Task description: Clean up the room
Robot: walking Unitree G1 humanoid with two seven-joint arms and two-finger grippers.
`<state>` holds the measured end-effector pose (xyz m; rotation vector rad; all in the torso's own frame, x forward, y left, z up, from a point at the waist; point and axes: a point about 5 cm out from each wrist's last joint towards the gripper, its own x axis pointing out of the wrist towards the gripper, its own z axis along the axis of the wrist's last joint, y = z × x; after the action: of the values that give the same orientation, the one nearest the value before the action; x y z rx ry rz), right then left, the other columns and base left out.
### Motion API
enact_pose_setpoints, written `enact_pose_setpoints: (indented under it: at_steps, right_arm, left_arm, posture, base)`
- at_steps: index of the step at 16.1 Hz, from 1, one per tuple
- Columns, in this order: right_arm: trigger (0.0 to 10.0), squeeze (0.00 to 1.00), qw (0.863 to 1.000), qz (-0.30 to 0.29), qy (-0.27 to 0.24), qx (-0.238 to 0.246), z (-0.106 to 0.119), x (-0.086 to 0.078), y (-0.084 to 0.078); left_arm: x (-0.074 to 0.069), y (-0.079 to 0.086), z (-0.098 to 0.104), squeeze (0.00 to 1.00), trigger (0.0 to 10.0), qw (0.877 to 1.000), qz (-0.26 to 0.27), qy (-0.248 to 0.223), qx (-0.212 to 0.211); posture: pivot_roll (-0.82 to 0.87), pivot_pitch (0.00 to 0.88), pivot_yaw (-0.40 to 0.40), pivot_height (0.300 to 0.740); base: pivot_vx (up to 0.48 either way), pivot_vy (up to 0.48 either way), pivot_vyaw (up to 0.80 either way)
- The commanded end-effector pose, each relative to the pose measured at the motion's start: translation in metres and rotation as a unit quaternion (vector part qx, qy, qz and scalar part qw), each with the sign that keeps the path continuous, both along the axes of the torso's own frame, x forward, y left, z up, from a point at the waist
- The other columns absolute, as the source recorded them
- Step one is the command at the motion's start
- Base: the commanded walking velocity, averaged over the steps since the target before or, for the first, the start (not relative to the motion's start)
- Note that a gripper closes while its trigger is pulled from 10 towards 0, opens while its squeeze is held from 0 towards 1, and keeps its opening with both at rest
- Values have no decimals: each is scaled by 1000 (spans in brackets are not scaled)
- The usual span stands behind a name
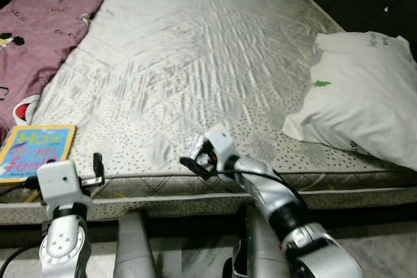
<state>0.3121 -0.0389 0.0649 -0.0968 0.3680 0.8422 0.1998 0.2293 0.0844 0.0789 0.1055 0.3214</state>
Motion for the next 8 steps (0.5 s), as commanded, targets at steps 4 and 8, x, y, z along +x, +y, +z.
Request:
enact_pose_setpoints:
  at_steps: [4,8]
  right_arm:
    - [10000,0,998,-59,9,14,1,7,6]
    - [10000,0,983,-180,19,4,0,17,-2]
  left_arm:
    - [-5,1,4,0,10000,1000,9,4,4]
    - [0,-1,7,0,10000,1000,2,4,5]
  posture:
    - [238,43,-73,540]
    - [237,43,-72,540]
  base:
    - [0,0,400]
    - [0,0,0]
